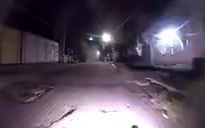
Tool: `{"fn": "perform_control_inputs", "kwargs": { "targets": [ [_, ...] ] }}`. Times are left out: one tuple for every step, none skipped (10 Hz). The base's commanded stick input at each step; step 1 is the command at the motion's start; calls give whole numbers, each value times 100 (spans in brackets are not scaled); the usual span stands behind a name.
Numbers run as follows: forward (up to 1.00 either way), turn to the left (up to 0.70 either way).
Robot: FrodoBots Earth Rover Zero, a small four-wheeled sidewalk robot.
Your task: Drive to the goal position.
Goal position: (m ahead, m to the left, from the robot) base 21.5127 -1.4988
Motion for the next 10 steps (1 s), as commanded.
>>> {"fn": "perform_control_inputs", "kwargs": {
  "targets": [
    [70,0],
    [70,0],
    [70,0],
    [70,0],
    [70,0],
    [70,0],
    [70,0],
    [70,0],
    [70,0],
    [70,0]
  ]
}}
